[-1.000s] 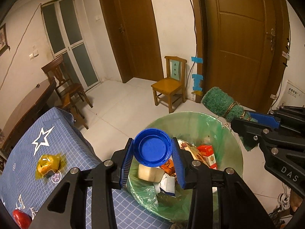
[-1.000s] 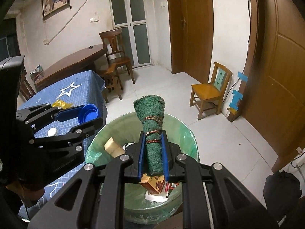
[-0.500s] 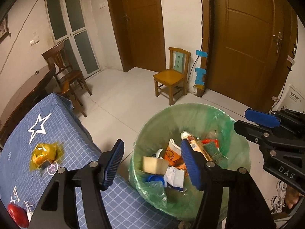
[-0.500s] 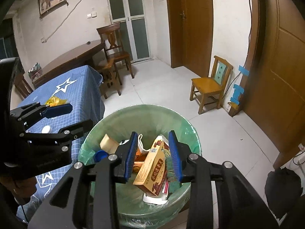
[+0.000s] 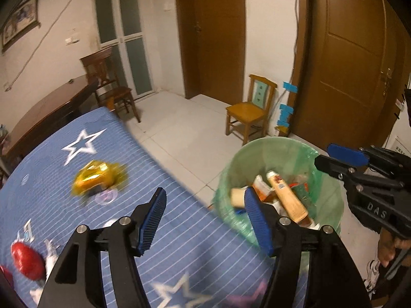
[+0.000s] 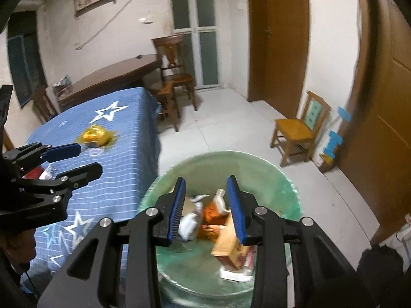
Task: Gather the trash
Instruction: 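Move both tools back over the table toward the towel and sponge, then grasp the white towel ball with the left gripper while the right gripper grasps the tan sponge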
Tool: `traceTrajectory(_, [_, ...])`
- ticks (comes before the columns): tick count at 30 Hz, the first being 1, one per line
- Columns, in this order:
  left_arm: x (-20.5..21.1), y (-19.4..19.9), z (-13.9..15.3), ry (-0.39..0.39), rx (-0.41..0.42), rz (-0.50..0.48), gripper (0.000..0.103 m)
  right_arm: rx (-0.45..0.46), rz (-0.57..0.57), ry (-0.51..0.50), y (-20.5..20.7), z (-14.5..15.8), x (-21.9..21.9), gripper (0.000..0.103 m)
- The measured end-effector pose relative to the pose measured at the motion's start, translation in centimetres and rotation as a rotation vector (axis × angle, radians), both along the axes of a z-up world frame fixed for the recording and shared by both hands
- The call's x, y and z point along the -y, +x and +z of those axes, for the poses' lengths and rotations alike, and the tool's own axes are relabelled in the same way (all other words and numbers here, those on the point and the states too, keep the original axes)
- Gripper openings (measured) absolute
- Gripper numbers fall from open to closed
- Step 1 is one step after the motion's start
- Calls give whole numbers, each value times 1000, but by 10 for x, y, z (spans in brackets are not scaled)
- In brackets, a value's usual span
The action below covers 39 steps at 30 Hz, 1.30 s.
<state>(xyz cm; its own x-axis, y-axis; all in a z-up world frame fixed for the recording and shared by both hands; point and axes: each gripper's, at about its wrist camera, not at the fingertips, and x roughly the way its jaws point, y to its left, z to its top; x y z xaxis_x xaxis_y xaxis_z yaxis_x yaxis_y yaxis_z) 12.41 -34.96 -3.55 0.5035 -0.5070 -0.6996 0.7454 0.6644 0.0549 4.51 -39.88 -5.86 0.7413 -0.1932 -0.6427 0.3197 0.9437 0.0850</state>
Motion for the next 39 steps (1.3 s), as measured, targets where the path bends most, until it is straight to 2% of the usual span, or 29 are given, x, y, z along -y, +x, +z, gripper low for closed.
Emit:
traceTrajectory(7, [-107, 8, 13, -52, -6, 109, 68, 0, 161, -4, 28, -3, -55, 32])
traceTrajectory(12, [-208, 28, 18, -98, -26, 283, 69, -18, 284, 9, 49, -13, -101, 33])
traceTrajectory(16, [-289, 40, 16, -109, -44, 391, 69, -33, 365, 15, 59, -19, -129, 39])
traceTrajectory(19, [-337, 40, 9, -68, -30, 411, 69, -50, 440, 16, 64, -25, -152, 42])
traceTrajectory(21, [-357, 34, 0, -25, -25, 357, 69, -59, 507, 20, 68, -29, -169, 46])
traceTrajectory(24, [-368, 22, -12, 47, 10, 262, 69, -60, 624, 13, 74, -30, -198, 54])
traceTrajectory(28, [-359, 19, -23, 55, 13, 146, 70, -54, 769, -48, 89, -28, -244, 67])
traceTrajectory(32, [-347, 34, -31, 46, -3, 112, 74, -106, 820, -93, 117, -37, -272, 67])
traceTrajectory(37, [-328, 55, -52, 81, -46, 71, 74, -157, 834, -96, 142, -49, -281, 67])
traceTrajectory(39, [-324, 61, -60, 95, -65, 65, 74, -182, 838, -77, 149, -54, -282, 56])
